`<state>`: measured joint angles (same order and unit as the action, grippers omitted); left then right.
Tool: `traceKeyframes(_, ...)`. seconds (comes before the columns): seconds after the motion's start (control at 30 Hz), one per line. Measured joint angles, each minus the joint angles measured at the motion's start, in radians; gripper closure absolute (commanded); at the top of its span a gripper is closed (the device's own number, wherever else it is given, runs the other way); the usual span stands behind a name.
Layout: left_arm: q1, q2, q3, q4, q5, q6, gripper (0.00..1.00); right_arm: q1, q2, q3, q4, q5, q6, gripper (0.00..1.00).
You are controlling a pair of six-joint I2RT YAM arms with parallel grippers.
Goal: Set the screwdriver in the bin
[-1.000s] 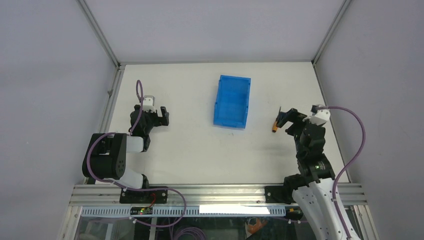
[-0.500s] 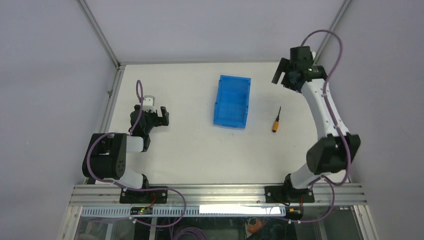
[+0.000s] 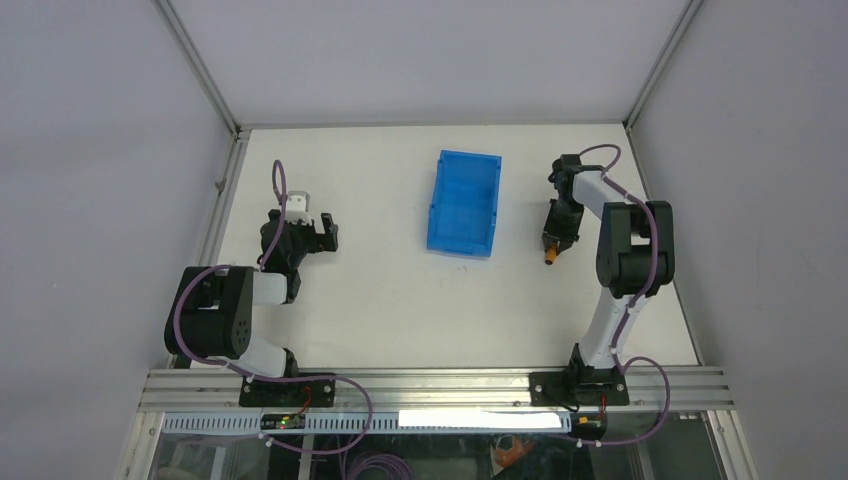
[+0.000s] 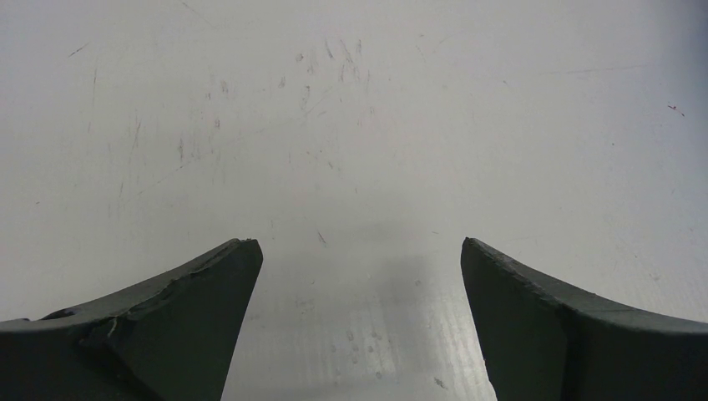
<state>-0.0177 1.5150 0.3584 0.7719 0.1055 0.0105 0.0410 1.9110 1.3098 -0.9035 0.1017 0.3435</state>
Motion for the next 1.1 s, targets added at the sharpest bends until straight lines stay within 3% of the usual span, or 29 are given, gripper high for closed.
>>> traceKeyframes(0.03, 0.000, 0.000, 0.000, 0.000, 0.000, 0.000, 0.01, 0.000, 0.000, 0.000, 0.009, -0.003, 0.003, 0.97)
traceKeyframes(0.07, 0.000, 0.000, 0.000, 0.000, 0.000, 0.000, 0.01, 0.002, 0.000, 0.000, 0.013, 0.002, 0.005, 1.00)
traceKeyframes(0.3, 0.000, 0.000, 0.000, 0.000, 0.000, 0.000, 0.01, 0.002, -0.011, 0.056, -0.050, 0.028, -0.023, 1.00)
traceKeyframes(0.53, 0.000, 0.000, 0.000, 0.000, 0.000, 0.000, 0.01, 0.023, -0.159, 0.327, -0.220, 0.057, -0.016, 1.00)
traceKeyframes(0.7, 0.000, 0.000, 0.000, 0.000, 0.000, 0.000, 0.01, 0.212, -0.243, 0.474, -0.274, 0.079, 0.032, 1.00)
traceKeyframes(0.9, 0.000, 0.000, 0.000, 0.000, 0.000, 0.000, 0.01, 0.491, -0.167, 0.572, -0.266, 0.105, 0.078, 1.00)
traceKeyframes(1.1, 0.000, 0.000, 0.000, 0.000, 0.000, 0.000, 0.01, 0.554, -0.011, 0.537, -0.190, 0.094, 0.106, 1.00)
